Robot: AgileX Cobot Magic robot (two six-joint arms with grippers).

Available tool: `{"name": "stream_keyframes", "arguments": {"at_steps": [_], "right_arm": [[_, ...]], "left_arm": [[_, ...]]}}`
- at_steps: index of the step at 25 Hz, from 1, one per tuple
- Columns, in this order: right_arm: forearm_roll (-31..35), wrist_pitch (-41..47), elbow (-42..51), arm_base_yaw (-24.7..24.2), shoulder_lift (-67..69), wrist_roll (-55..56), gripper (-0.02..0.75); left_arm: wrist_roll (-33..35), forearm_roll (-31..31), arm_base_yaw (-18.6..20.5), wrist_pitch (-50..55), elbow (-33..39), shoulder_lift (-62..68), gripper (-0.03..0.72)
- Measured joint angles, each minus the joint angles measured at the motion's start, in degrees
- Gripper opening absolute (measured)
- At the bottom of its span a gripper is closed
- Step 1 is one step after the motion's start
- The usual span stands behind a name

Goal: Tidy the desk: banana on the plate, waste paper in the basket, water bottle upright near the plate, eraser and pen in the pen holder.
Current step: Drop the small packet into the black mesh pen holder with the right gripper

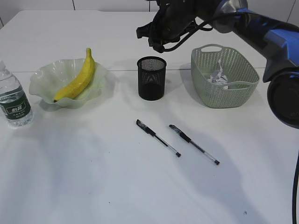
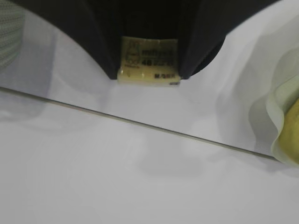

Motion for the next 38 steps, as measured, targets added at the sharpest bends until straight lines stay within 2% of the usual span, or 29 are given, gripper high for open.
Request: {"name": "stream_keyframes", "arguments": {"at_steps": [27, 38], "right_arm": [[3.0, 6.8, 0.0, 0.0, 1.7, 0.0, 0.259], [4.0, 7.8, 0.0, 0.0, 1.7, -0.7, 0.298]], "left_arm": [[0.0, 0.0, 0.0, 0.0, 0.0, 0.0, 0.254], [0.0, 0.0, 0.0, 0.0, 0.0, 0.0, 0.254]]}}
